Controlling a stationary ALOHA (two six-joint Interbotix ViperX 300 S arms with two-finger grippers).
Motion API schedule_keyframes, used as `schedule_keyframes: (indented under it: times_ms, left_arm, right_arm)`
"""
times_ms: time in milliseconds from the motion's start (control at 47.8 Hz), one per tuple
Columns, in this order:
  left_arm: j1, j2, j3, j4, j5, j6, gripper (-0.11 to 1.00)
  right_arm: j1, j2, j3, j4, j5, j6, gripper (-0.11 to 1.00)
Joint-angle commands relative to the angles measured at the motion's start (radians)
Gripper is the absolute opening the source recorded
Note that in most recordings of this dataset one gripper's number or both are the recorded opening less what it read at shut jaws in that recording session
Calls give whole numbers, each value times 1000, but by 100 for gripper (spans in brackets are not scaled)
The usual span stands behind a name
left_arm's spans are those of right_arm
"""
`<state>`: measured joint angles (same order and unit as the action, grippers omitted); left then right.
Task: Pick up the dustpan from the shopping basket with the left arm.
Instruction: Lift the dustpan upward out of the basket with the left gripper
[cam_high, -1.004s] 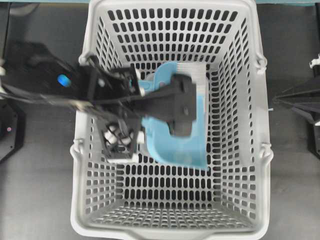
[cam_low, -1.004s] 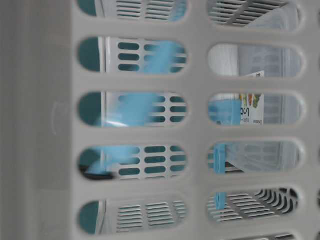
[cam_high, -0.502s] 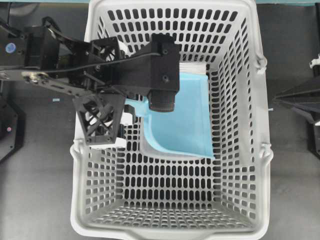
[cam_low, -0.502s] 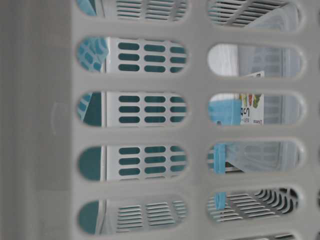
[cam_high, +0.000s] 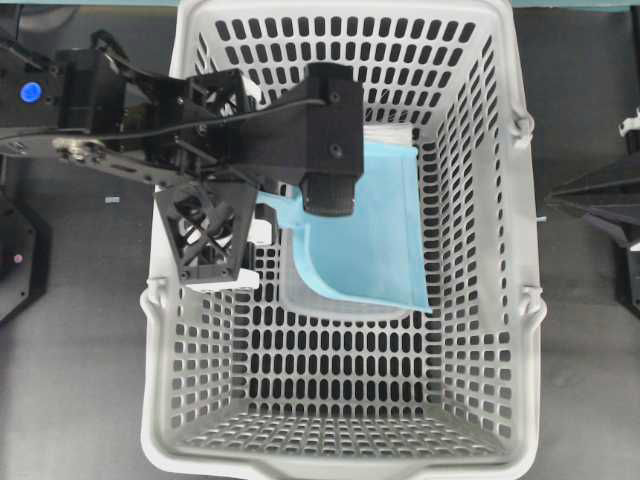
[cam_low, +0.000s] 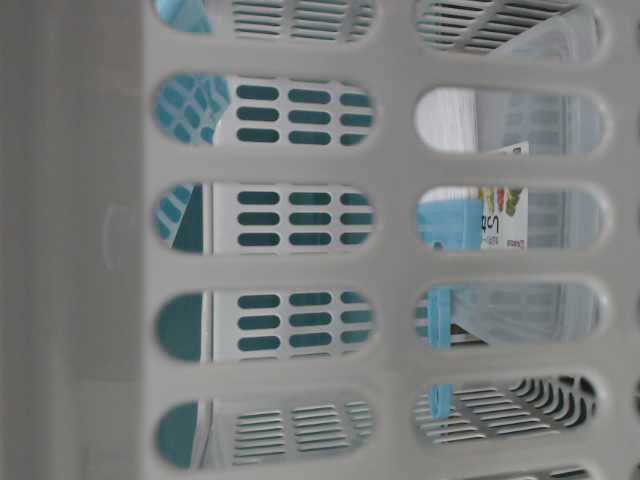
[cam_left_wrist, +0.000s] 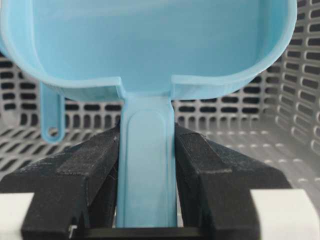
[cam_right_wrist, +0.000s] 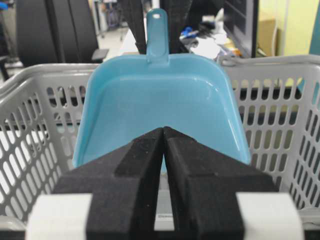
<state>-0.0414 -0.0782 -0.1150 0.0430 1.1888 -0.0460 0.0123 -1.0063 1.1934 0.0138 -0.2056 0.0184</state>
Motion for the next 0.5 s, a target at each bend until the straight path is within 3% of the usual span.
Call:
schedule_keyframes:
  times_ms: [0, 481]
  left_arm:
    - [-6, -6, -6, 2, -11, 11, 29]
    - [-8, 6, -6, 3, -11, 26, 29]
  right_arm:
    - [-5, 5, -6, 5, -5, 2, 0]
    - [-6, 5, -5, 5, -5, 0, 0]
